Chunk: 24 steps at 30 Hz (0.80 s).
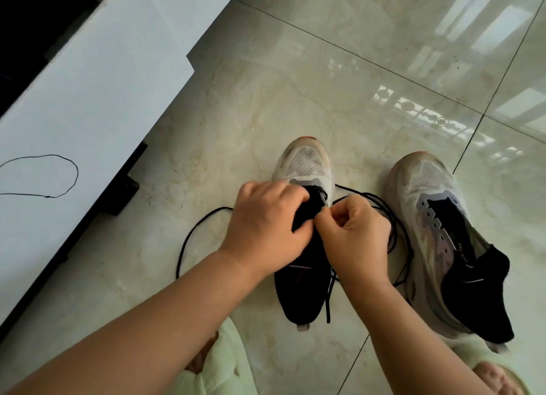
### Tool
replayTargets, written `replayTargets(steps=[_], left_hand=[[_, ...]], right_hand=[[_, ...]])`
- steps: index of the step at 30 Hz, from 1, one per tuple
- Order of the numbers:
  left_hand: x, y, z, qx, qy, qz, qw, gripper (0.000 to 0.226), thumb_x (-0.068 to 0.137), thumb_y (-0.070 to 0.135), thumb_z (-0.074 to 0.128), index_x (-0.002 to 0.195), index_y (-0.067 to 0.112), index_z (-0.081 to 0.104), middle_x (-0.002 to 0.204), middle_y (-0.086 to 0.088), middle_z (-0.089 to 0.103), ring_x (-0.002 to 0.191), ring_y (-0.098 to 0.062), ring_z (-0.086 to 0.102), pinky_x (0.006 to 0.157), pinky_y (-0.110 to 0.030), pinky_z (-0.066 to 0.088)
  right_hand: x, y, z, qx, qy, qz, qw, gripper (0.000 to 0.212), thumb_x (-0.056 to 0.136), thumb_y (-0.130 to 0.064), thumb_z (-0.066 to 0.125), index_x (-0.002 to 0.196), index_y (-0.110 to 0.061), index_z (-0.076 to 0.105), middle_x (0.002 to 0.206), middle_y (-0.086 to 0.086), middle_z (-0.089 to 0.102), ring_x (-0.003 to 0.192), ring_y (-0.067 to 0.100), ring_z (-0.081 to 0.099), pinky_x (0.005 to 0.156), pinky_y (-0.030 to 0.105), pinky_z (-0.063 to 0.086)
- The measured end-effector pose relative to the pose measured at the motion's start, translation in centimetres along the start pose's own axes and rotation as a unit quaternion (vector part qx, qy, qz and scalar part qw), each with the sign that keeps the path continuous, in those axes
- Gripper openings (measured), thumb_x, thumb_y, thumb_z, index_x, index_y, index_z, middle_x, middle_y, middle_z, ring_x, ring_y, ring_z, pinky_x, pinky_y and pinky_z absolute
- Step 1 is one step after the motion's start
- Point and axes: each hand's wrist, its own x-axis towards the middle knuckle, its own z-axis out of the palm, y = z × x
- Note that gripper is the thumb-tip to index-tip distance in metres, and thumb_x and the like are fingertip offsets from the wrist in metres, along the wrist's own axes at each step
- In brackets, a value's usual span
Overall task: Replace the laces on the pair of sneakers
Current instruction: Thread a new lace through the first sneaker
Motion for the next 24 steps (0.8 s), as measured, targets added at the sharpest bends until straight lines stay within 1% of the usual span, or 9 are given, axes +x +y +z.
replayTargets(steps=[3,7,10,12,15,17,19,22,24], left_hand=[[1.2,0.5,0.5,0.027,0.005,0.025,0.999,0.016,0.081,0.026,0.065,0.083,0.011,0.069,0.080,-0.004,0.061,0.083,-0.026,0.059,0.077,-0.036,0.035],[0.8,0.1,0.4,0.029,0.047,0.060,0.997,0.013,0.076,0.018,0.069,0.067,0.012,0.062,0.070,0.000,0.058,0.072,-0.024,0.056,0.071,-0.034,0.034],[-0.2,-0.6,0.4,0.024,0.056,0.057,0.996,0.012,0.078,0.021,0.067,0.069,0.014,0.062,0.072,0.003,0.059,0.073,-0.022,0.056,0.074,-0.031,0.030],[-0.4,-1.4,0.2,0.008,0.065,0.041,0.997,0.012,0.080,0.021,0.064,0.071,0.013,0.061,0.071,0.002,0.060,0.069,-0.023,0.057,0.075,-0.035,0.037],[-0.2,-3.1,-0.2,-0.044,0.082,-0.001,0.996,0.008,0.084,0.014,0.065,0.079,0.007,0.065,0.068,-0.002,0.065,0.059,-0.025,0.060,0.066,-0.033,0.045],[-0.1,-3.8,-0.5,-0.077,0.074,-0.055,0.993,0.007,0.087,0.014,0.064,0.090,0.008,0.067,0.073,0.001,0.066,0.064,-0.022,0.061,0.061,-0.030,0.047],[0.0,-4.1,-0.6,-0.117,0.068,-0.108,0.985,0.010,0.088,0.018,0.062,0.094,0.012,0.067,0.069,0.007,0.061,0.065,-0.019,0.059,0.062,-0.030,0.048],[0.3,-4.1,-1.1,-0.191,0.056,-0.178,0.964,0.017,0.087,0.026,0.063,0.077,0.013,0.068,0.056,0.002,0.061,0.052,-0.019,0.057,0.056,-0.026,0.047],[0.2,-4.2,-1.4,-0.253,0.012,-0.209,0.945,0.032,0.090,0.031,0.058,0.066,0.012,0.067,0.051,-0.002,0.062,0.040,-0.018,0.056,0.045,-0.021,0.046]], right_hand=[[-0.1,-0.2,0.1,-0.002,-0.008,-0.007,1.000,0.022,0.075,-0.019,0.064,0.059,-0.017,0.050,0.049,-0.008,0.051,0.057,0.004,0.050,0.048,0.010,0.036],[0.0,-0.4,0.1,-0.014,0.009,0.004,1.000,0.023,0.076,-0.020,0.062,0.059,-0.014,0.047,0.050,-0.006,0.050,0.056,0.009,0.049,0.047,0.012,0.036],[-0.1,-0.4,0.3,-0.022,0.018,0.039,0.999,0.021,0.076,-0.021,0.060,0.061,-0.013,0.049,0.052,-0.005,0.051,0.050,0.012,0.047,0.047,0.015,0.037],[-0.2,-0.6,0.4,-0.021,0.004,0.036,0.999,0.021,0.077,-0.023,0.061,0.061,-0.015,0.050,0.053,-0.006,0.052,0.052,0.010,0.049,0.046,0.016,0.036],[0.1,-0.6,0.1,-0.051,-0.047,-0.003,0.998,0.014,0.079,-0.017,0.061,0.068,-0.017,0.051,0.057,-0.008,0.053,0.058,0.010,0.051,0.052,0.026,0.040],[0.4,-0.7,-0.2,-0.062,-0.081,-0.040,0.994,0.011,0.079,-0.009,0.058,0.076,-0.019,0.053,0.065,-0.011,0.049,0.061,0.007,0.048,0.053,0.025,0.035],[0.7,-0.9,-0.2,-0.074,-0.106,-0.084,0.988,0.017,0.076,-0.002,0.056,0.079,-0.018,0.060,0.078,-0.010,0.046,0.071,0.008,0.046,0.060,0.024,0.033],[0.7,-0.9,0.1,-0.175,-0.135,-0.124,0.967,0.011,0.076,-0.014,0.061,0.079,-0.017,0.071,0.106,-0.003,0.051,0.101,0.019,0.042,0.082,0.030,0.032],[0.6,-1.0,0.2,-0.208,-0.151,-0.126,0.958,0.012,0.076,-0.026,0.061,0.079,-0.020,0.071,0.120,-0.003,0.049,0.112,0.019,0.034,0.087,0.028,0.023]])
